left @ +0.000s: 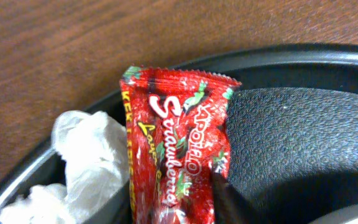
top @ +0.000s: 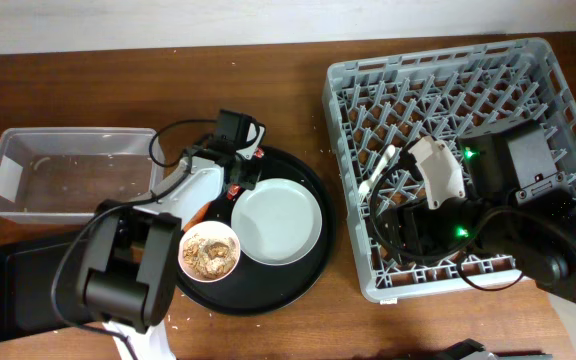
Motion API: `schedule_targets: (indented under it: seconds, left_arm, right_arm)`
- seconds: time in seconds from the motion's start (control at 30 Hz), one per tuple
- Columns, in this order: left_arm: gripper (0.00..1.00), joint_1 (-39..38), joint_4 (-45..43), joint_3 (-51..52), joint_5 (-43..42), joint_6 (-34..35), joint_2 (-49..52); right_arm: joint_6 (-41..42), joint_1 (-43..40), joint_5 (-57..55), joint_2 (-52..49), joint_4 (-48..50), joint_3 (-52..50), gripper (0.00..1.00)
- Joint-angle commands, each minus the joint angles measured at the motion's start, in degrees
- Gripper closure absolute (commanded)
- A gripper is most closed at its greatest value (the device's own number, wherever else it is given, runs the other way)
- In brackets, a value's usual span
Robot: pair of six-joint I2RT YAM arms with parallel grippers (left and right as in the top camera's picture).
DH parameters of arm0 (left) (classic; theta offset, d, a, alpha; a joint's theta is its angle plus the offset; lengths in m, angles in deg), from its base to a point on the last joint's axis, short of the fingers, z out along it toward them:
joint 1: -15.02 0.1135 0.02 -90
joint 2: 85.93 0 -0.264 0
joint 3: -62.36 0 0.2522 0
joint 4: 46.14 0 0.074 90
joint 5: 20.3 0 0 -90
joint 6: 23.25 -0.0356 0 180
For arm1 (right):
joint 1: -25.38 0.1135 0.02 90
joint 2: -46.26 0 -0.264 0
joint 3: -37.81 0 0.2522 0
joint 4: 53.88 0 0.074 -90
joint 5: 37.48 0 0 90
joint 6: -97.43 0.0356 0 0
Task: Sort waste into correct bins and load items into the dishwasher rack
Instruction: 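Grasp the red wrapper and tissue with the left gripper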
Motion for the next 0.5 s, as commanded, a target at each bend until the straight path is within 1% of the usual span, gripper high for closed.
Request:
schedule_targets:
  seconds: [0.0,0.03,0.07,0.2,0.23,0.27,0.33,0.37,0.4,0.47]
  left_arm:
    - [0.76,0.00,2.95,-1.42,-0.81,-0.11,-4.87]
    - [0.98,0.00,3.93,-1.42,-0.81,-0.11,-4.87]
    - [1.00,0.00,4.04,-1.42,-0.68,-0.11,-4.87]
    - [1.00,0.00,6.29,-2.32,-0.59,0.44,-6.56]
    - [1.00,0.13,7.08,-3.37,-0.55,0.81,-8.55]
    - [1.00,1.38,10.51,-5.68,1.66,3.04,-13.22]
    - [1.00,6.08,15.34,-6.62,1.66,4.52,-20.61]
    - [1.00,7.87,16.68,-6.62,3.48,5.90,-22.64]
    - [1.00,14.56,17.84,-6.62,9.25,8.66,-26.77]
    - [1.00,22.84,17.90,-6.16,15.26,9.05,-26.51]
  right_arm:
    - [0.39,0.39,-0.57,-0.11,-0.02,0.33,0.32]
    - [0.39,0.39,-0.57,-0.11,-0.02,0.33,0.32]
    - [0.37,0.39,-0.57,-0.11,-0.02,0.33,0.32]
    - [0.39,0.39,-2.01,-0.11,-0.02,0.33,0.33]
    - [0.39,0.39,-2.69,-0.11,0.00,0.33,0.33]
    - [0.39,0.39,-2.69,-0.11,-0.02,0.33,0.32]
    - [0.39,0.39,-2.69,-0.11,-0.02,0.33,0.32]
    - [0.39,0.39,-2.69,-0.11,-0.02,0.33,0.32]
    - [0.37,0.39,-2.69,-0.09,-0.42,0.33,0.32]
    - [0.37,0.39,-2.69,-0.09,-0.55,0.33,0.32]
